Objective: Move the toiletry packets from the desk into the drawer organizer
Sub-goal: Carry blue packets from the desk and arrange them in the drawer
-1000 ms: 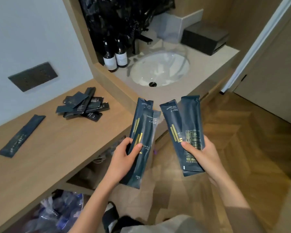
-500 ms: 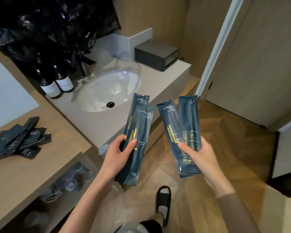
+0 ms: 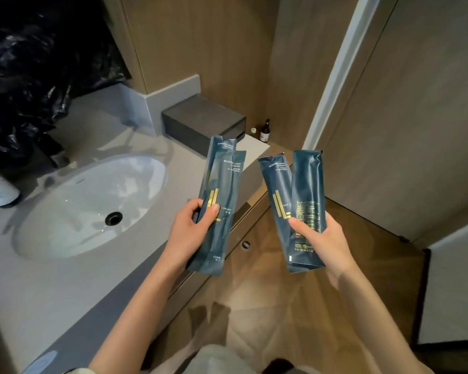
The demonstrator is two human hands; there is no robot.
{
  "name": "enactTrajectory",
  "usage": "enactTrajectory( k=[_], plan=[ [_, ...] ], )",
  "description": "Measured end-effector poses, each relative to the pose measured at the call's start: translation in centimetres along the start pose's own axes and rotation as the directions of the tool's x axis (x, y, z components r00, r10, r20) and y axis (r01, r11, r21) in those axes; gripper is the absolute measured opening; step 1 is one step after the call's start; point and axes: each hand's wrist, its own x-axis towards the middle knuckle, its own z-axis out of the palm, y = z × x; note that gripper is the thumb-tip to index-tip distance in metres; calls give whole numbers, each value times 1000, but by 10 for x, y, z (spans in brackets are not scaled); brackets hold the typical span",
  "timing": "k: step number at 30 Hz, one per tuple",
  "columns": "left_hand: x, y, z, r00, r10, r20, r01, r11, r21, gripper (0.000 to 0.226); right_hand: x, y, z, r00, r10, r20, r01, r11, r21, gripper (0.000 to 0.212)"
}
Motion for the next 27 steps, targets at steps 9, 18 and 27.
enactTrajectory(
  k=[9, 18, 27],
  plan=[
    [90, 12, 70, 969, -73, -235, 73, 997, -6, 21, 175, -24, -26, 971, -33, 238, 51, 996, -70, 39],
    [157, 39, 130, 814, -203, -545, 158, 979, -129, 22, 317, -65, -32, 843, -14, 538, 117, 981, -157, 36],
    [248, 28, 112, 731, -246, -636, 219, 968, -122, 22, 420, -90, 48, 743, 5, 669, 217, 944, -248, 35]
  ],
)
